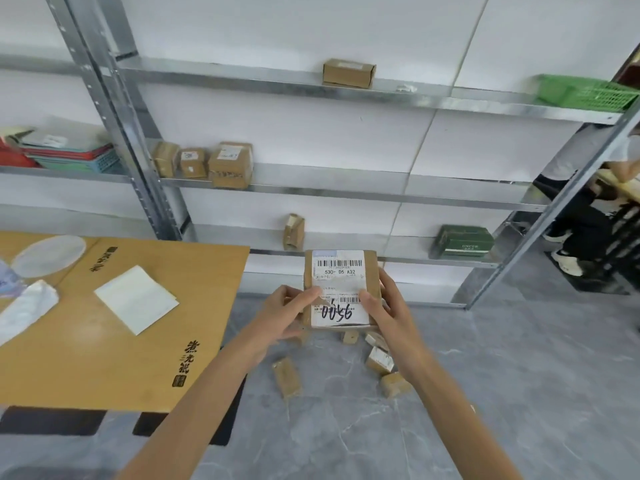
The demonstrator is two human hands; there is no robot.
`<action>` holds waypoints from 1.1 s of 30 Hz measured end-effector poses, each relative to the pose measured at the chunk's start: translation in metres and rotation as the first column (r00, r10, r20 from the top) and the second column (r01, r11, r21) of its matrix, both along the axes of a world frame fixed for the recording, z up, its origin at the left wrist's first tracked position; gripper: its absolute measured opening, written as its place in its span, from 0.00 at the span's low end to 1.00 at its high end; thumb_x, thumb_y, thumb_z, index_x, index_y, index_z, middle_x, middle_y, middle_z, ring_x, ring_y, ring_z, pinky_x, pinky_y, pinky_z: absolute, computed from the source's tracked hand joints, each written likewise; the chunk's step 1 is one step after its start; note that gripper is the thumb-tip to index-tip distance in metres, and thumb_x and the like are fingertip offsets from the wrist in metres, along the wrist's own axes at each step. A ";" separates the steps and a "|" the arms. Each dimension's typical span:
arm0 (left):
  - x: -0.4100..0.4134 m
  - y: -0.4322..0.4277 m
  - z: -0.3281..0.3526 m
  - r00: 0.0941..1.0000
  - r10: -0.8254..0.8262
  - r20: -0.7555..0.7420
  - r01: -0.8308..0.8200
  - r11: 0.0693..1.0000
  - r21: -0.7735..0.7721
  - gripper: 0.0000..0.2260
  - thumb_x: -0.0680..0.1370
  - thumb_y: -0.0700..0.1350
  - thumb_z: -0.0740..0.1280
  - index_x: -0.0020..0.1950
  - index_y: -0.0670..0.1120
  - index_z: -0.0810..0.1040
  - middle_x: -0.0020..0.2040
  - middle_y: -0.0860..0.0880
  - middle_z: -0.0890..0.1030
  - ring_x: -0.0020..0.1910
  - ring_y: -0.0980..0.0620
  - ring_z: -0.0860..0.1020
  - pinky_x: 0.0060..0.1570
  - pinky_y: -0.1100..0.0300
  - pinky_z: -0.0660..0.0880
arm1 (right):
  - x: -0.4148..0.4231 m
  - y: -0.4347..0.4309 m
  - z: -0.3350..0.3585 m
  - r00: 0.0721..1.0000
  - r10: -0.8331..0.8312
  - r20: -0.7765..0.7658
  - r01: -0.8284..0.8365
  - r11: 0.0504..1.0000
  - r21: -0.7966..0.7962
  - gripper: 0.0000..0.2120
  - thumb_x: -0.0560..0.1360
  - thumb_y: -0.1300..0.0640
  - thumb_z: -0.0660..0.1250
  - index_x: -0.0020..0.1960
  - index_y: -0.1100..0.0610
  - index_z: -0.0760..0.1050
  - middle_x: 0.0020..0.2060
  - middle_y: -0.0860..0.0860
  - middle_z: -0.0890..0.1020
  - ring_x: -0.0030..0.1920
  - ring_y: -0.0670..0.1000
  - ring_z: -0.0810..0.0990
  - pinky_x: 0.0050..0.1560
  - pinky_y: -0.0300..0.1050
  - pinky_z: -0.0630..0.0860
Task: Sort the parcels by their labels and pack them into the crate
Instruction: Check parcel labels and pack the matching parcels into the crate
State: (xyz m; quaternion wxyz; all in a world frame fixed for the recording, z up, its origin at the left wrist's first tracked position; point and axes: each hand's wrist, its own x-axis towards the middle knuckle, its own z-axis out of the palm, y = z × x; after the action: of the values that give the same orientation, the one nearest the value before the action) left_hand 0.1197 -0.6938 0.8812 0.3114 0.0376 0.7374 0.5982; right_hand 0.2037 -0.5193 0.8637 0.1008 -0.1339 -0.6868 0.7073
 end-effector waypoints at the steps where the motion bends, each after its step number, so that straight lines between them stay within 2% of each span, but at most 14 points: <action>1: 0.005 -0.011 0.001 1.000 0.005 0.003 -0.005 1.000 0.002 0.23 0.74 0.58 0.67 0.59 0.41 0.72 0.57 0.47 0.79 0.55 0.53 0.78 0.58 0.48 0.77 | 0.004 -0.011 -0.001 1.000 0.003 0.003 -0.003 1.000 -0.009 0.28 0.63 0.37 0.71 0.61 0.29 0.68 0.58 0.43 0.79 0.53 0.45 0.82 0.54 0.50 0.80; 6: 0.019 -0.082 -0.002 0.999 0.039 0.023 -0.039 0.999 0.002 0.23 0.74 0.60 0.64 0.62 0.44 0.72 0.59 0.49 0.78 0.59 0.52 0.76 0.57 0.49 0.77 | 0.018 -0.077 -0.004 1.000 0.021 0.007 -0.021 0.999 -0.026 0.26 0.61 0.34 0.72 0.57 0.25 0.69 0.57 0.42 0.81 0.51 0.43 0.83 0.45 0.36 0.80; 8: 0.021 -0.119 -0.007 0.999 0.039 0.033 -0.039 0.999 0.009 0.23 0.75 0.61 0.62 0.63 0.48 0.72 0.60 0.50 0.77 0.61 0.51 0.75 0.56 0.51 0.77 | 0.020 -0.110 -0.007 1.000 0.022 0.015 -0.021 0.998 -0.053 0.27 0.61 0.36 0.72 0.59 0.28 0.69 0.57 0.45 0.81 0.53 0.45 0.83 0.50 0.42 0.80; 11: 0.025 -0.180 -0.013 0.996 0.067 0.051 -0.067 0.998 -0.016 0.19 0.77 0.60 0.61 0.59 0.48 0.74 0.57 0.50 0.80 0.55 0.54 0.78 0.57 0.50 0.75 | 0.024 -0.168 -0.011 0.998 0.055 0.036 -0.052 0.997 -0.063 0.34 0.63 0.37 0.71 0.67 0.37 0.67 0.61 0.47 0.79 0.57 0.49 0.81 0.58 0.52 0.78; 13: 0.029 -0.220 -0.018 0.995 0.089 0.048 -0.088 0.996 -0.031 0.17 0.77 0.60 0.62 0.56 0.48 0.74 0.54 0.52 0.81 0.52 0.55 0.78 0.59 0.50 0.75 | 0.026 -0.207 -0.014 0.997 0.062 0.048 -0.058 0.996 -0.070 0.37 0.63 0.38 0.71 0.70 0.40 0.66 0.62 0.48 0.78 0.58 0.50 0.80 0.59 0.55 0.77; 17: 0.040 -0.292 -0.020 0.990 0.140 0.034 -0.139 0.990 -0.021 0.16 0.75 0.61 0.62 0.51 0.49 0.74 0.51 0.55 0.81 0.51 0.57 0.79 0.53 0.54 0.76 | 0.030 -0.275 -0.012 0.991 0.120 0.059 -0.113 0.988 -0.107 0.38 0.64 0.41 0.71 0.72 0.44 0.64 0.63 0.49 0.78 0.59 0.52 0.80 0.61 0.59 0.75; 20: 0.052 -0.332 -0.017 0.985 0.172 0.029 -0.171 0.985 -0.021 0.17 0.75 0.61 0.62 0.52 0.48 0.73 0.49 0.54 0.83 0.49 0.57 0.80 0.53 0.54 0.76 | 0.038 -0.314 -0.013 0.988 0.142 0.068 -0.130 0.980 -0.148 0.35 0.66 0.43 0.69 0.72 0.44 0.64 0.63 0.49 0.78 0.60 0.51 0.79 0.62 0.58 0.74; 24: 0.071 -0.370 -0.012 0.976 0.211 0.048 -0.210 0.977 -0.028 0.21 0.75 0.60 0.63 0.57 0.44 0.72 0.52 0.49 0.83 0.51 0.52 0.81 0.56 0.51 0.76 | 0.046 -0.345 -0.020 0.975 0.198 0.099 -0.174 0.962 -0.211 0.26 0.74 0.46 0.62 0.72 0.46 0.64 0.61 0.49 0.80 0.58 0.49 0.80 0.58 0.53 0.77; 27: 0.085 -0.387 -0.013 0.973 0.219 0.074 -0.219 0.976 -0.008 0.21 0.75 0.58 0.64 0.61 0.44 0.70 0.53 0.46 0.82 0.53 0.49 0.81 0.58 0.48 0.76 | 0.050 -0.358 -0.027 0.962 0.255 0.100 -0.231 0.951 -0.206 0.26 0.74 0.46 0.62 0.72 0.46 0.64 0.60 0.49 0.80 0.59 0.50 0.80 0.56 0.53 0.77; 30: 0.095 -0.401 -0.015 0.958 0.268 0.105 -0.272 0.962 0.018 0.22 0.76 0.56 0.65 0.64 0.45 0.68 0.52 0.45 0.82 0.52 0.48 0.81 0.54 0.50 0.78 | 0.055 -0.371 -0.030 0.948 0.293 0.123 -0.262 0.941 -0.216 0.30 0.70 0.43 0.64 0.71 0.45 0.64 0.60 0.50 0.81 0.59 0.52 0.80 0.56 0.54 0.77; 33: 0.111 -0.423 -0.018 0.955 0.275 0.109 -0.279 0.960 0.030 0.23 0.74 0.58 0.65 0.63 0.46 0.69 0.49 0.47 0.83 0.49 0.50 0.82 0.46 0.55 0.81 | 0.064 -0.388 -0.032 0.939 0.308 0.151 -0.271 0.936 -0.224 0.27 0.73 0.45 0.64 0.71 0.46 0.65 0.59 0.49 0.81 0.58 0.52 0.81 0.53 0.51 0.78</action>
State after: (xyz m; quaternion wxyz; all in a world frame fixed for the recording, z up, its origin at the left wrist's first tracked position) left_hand 0.2304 -1.1169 0.8637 0.2614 -0.0900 0.7045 0.6537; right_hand 0.2682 -0.9069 0.8320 -0.0826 -0.1052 -0.6309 0.7643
